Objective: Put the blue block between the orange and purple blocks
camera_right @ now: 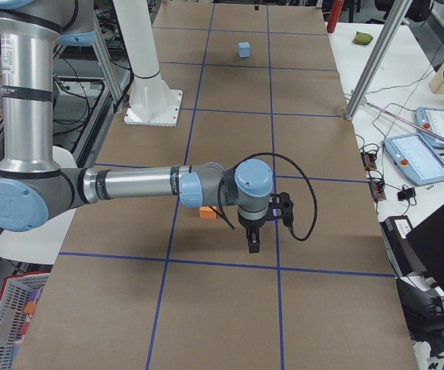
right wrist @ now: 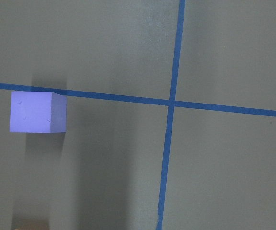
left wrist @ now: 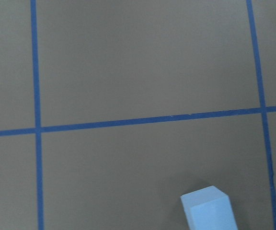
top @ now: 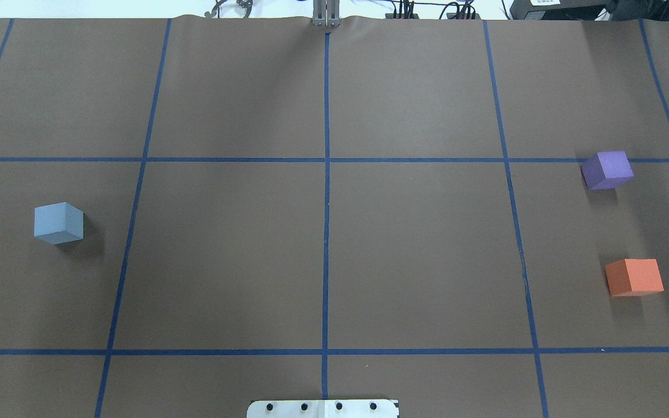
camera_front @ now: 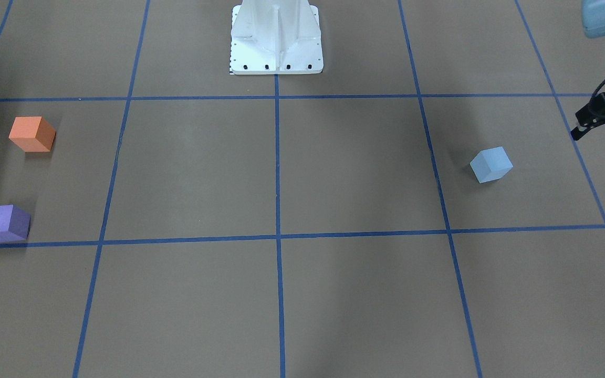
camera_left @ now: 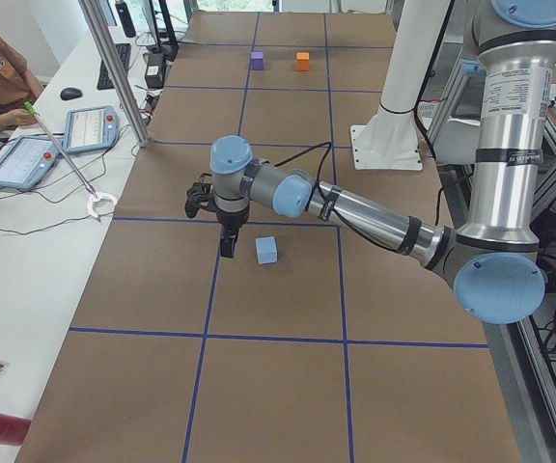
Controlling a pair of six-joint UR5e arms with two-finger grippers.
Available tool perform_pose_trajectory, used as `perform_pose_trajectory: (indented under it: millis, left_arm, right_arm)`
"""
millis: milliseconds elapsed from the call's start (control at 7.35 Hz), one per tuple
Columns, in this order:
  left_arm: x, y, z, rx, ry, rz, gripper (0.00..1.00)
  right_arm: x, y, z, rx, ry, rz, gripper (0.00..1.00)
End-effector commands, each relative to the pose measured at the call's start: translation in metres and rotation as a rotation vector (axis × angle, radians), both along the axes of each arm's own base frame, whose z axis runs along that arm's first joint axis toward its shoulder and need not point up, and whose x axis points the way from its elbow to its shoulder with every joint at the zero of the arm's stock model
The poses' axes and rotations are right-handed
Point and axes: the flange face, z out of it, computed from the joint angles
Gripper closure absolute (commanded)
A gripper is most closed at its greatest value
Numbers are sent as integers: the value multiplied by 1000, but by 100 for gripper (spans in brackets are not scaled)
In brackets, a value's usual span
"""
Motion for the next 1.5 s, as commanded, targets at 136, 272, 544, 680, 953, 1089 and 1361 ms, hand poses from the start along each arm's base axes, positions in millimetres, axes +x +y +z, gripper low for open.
perform_pose_trajectory:
  millis: [136, 272, 544, 680, 953, 1089, 1361]
  left_arm:
    - [90, 18, -5, -87, -25, -127, 0]
    - [124, 27, 2, -99, -49, -137, 0]
    - [160, 29, 31, -80, -51, -148, 0]
    - [172, 29, 49, -67, -82, -143, 0]
    - [177, 30, 54, -68, -90, -134, 0]
    - [177, 30, 54, -69, -90, -133, 0]
    - [185, 35, 60, -77, -99, -114, 0]
  right_arm:
    - [-3, -6, -6, 13, -6, -5, 0]
    - [-3, -3, -4, 8, -1, -3, 0]
    - [-3, -2, -2, 8, -1, -8, 0]
    - [-3, -3, -3, 12, -1, -9, 0]
    - [-2, -4, -2, 16, 0, -4, 0]
    - [-2, -6, -4, 22, 0, -4, 0]
    - [-2, -6, -4, 22, 0, -4, 0]
